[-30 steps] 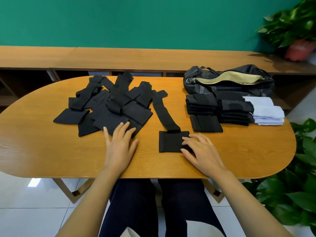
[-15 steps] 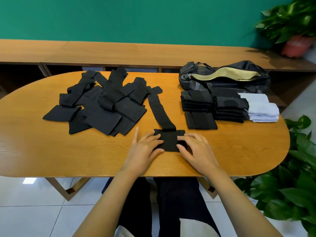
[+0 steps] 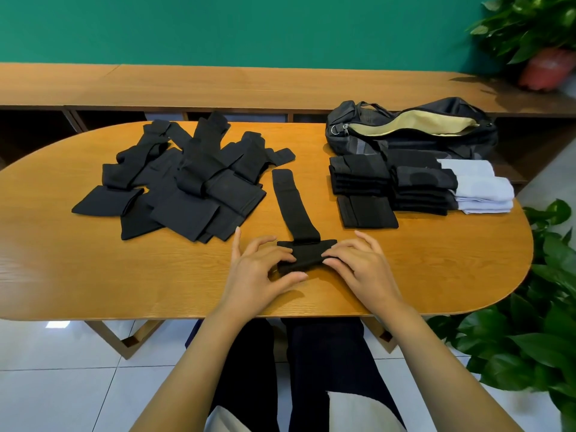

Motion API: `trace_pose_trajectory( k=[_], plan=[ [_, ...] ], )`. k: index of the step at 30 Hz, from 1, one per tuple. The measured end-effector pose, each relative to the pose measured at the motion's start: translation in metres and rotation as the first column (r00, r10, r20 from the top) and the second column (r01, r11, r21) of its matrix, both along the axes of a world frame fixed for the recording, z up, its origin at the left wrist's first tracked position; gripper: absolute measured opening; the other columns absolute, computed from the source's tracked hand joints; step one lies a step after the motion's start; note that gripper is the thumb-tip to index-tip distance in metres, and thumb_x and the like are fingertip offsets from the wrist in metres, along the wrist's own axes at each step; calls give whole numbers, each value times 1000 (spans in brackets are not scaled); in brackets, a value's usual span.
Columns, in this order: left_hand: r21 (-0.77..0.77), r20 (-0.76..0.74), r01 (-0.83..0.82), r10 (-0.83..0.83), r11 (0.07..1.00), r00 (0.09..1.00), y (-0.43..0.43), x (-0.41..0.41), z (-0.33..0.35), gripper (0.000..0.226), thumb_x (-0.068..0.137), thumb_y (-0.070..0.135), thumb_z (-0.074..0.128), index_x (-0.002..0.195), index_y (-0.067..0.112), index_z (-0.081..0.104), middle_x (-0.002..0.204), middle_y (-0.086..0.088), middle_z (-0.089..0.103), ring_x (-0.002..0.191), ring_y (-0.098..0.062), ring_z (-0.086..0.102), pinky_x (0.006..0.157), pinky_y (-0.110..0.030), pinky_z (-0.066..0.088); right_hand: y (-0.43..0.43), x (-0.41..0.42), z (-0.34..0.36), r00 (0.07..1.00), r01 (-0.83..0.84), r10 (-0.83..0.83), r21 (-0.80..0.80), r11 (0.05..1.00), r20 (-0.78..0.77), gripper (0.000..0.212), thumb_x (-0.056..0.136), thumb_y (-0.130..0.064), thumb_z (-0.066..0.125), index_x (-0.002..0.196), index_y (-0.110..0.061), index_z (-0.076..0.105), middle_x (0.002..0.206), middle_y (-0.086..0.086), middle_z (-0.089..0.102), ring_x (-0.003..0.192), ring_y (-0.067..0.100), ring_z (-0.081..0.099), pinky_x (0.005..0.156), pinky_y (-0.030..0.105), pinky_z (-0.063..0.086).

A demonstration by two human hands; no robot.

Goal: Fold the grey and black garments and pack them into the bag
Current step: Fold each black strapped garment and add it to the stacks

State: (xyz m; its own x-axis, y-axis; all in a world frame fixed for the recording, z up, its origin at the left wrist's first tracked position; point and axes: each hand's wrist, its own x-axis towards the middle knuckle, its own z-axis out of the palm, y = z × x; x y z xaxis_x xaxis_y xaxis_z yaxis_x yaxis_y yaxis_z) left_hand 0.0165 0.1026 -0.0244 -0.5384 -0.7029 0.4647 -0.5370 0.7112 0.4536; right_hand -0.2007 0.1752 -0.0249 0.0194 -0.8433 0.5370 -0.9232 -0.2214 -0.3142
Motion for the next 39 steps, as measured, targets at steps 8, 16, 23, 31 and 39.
trace_pose_trajectory(
  k=[8,16,23,31,39],
  plan=[
    [77,-79,-205,211,976,974,12,-5,1,38,82,56,58,93,25,76,88,20,64,112,-1,52,120,-46,-8,1,3,4,993,18,-20,20,1000,116,35,90,-50,50,99,-23,71,95,-12,66,101,-14,37,107,29,28],
    [202,-137,-198,228,959,964,12,-5,8,48,72,69,52,90,29,72,87,34,48,110,0,46,120,-46,-3,0,2,4,986,35,-43,53,998,163,42,89,-53,52,95,-18,73,97,-5,65,104,-5,38,100,35,34],
    [227,-158,-202,241,953,958,3,-9,8,22,79,60,56,71,40,52,80,16,60,96,-3,51,119,-47,4,-8,12,10,932,176,-231,208,962,280,49,84,-62,46,98,-22,70,95,-9,56,106,10,43,101,38,36],
    [272,-183,-285,340,919,922,0,-13,0,31,82,55,58,73,25,59,82,9,62,94,-8,52,117,-49,15,-10,20,2,949,205,-237,168,964,207,39,95,-53,44,96,-18,63,97,-12,57,102,8,46,101,32,30],
    [251,-147,-353,396,901,906,2,-13,0,15,86,39,68,94,27,68,78,18,59,96,-6,51,118,-49,10,-9,22,2,904,272,-303,141,952,301,26,92,-32,61,113,-17,65,93,-13,51,99,-2,30,100,37,32]
  ],
)
